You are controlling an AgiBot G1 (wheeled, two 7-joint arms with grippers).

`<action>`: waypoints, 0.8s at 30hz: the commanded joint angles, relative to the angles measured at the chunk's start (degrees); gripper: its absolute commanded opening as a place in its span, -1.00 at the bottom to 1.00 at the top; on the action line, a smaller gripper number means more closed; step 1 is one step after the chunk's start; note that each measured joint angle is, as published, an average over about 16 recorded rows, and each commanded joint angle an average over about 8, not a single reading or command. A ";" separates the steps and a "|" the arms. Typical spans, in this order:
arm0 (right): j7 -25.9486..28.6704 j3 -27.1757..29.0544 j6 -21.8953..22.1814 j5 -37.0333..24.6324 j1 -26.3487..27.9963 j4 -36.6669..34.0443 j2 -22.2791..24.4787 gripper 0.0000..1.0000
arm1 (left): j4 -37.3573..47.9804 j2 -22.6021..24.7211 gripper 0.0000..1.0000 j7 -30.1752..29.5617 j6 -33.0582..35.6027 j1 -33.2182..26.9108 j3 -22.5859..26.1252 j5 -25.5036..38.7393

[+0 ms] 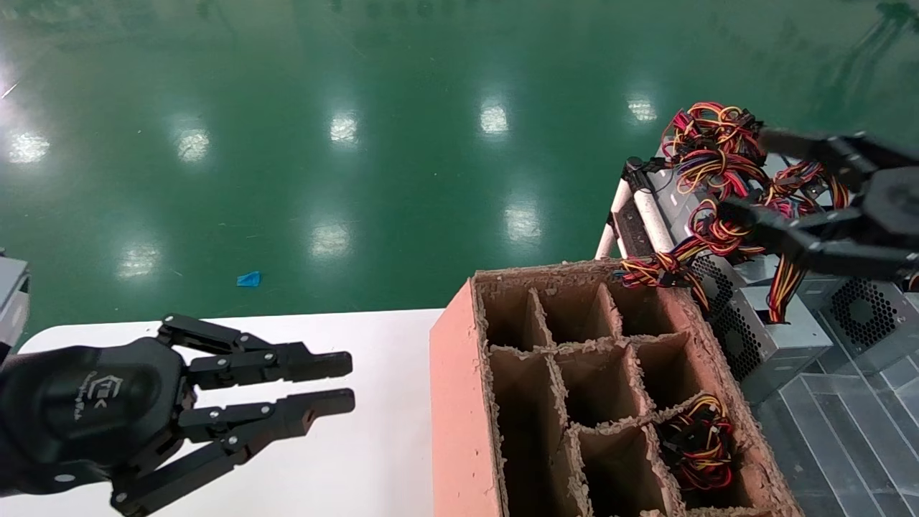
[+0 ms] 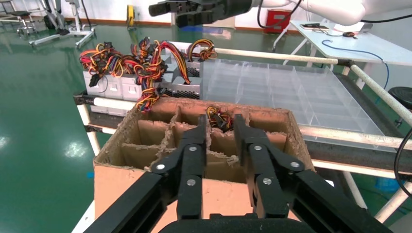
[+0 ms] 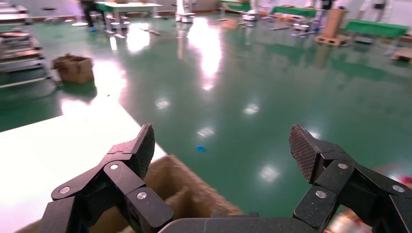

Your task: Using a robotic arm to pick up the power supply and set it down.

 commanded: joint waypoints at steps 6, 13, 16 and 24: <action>2.35 -0.75 0.24 2.20 -3.85 8.37 -0.78 1.00 | 0.00 0.00 1.00 0.00 0.00 0.00 0.00 0.00; 4.72 -1.51 0.48 4.41 -7.71 16.77 -1.57 1.00 | 0.00 0.00 1.00 0.00 0.00 0.00 0.00 0.00; 5.73 -1.84 0.59 5.36 -9.37 20.36 -1.91 1.00 | 0.00 0.00 1.00 0.00 0.00 0.00 0.00 0.00; 7.91 -2.53 0.81 7.40 -12.93 28.11 -2.63 1.00 | 0.00 0.00 1.00 0.00 0.00 0.00 0.00 0.00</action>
